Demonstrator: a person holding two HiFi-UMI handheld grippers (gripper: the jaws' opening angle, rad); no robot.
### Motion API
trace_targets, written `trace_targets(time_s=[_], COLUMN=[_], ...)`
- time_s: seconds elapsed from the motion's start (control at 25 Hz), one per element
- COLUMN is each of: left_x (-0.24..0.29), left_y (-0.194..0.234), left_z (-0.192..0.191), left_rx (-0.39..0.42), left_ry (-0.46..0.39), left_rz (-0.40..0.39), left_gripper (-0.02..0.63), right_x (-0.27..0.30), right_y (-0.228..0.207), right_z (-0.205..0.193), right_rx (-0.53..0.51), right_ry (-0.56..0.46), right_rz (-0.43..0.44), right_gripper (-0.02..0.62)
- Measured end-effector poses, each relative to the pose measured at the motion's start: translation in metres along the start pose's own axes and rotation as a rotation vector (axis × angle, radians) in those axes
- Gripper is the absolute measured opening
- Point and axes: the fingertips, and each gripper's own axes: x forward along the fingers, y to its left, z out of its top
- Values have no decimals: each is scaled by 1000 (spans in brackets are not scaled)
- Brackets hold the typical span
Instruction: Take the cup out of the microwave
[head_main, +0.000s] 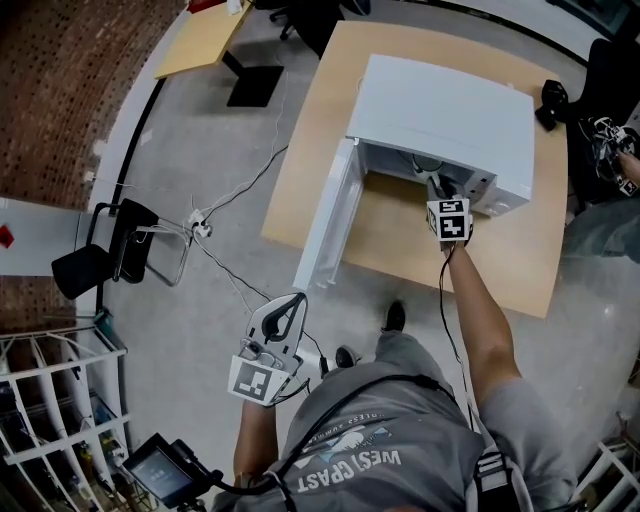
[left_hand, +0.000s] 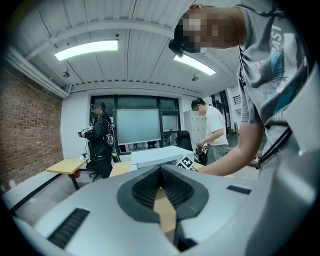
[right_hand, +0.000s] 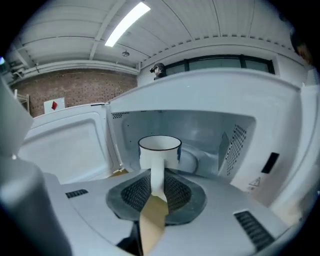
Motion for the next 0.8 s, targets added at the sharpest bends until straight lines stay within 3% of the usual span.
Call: trace_targets(time_s=[0.44, 0.56, 0.68, 0.8], left_x=[-88, -115, -147, -170], left_y=[-18, -23, -20, -24], left_z=[-15, -22, -30, -26], left_rx=[31, 54, 68, 59], left_ry=[-90, -105, -61, -112], left_rz=[-84, -113, -144, -194], left_gripper=[43, 43, 43, 43], right_x=[-151, -206, -266, -320], right_y=[60, 78, 112, 140], right_z=[9, 22, 47, 50], right_rx=[-26, -44, -64, -58], right_ry=[-77, -112, -146, -183], right_rz=[-1, -8, -26, -42], right_gripper=[69, 70, 71, 71])
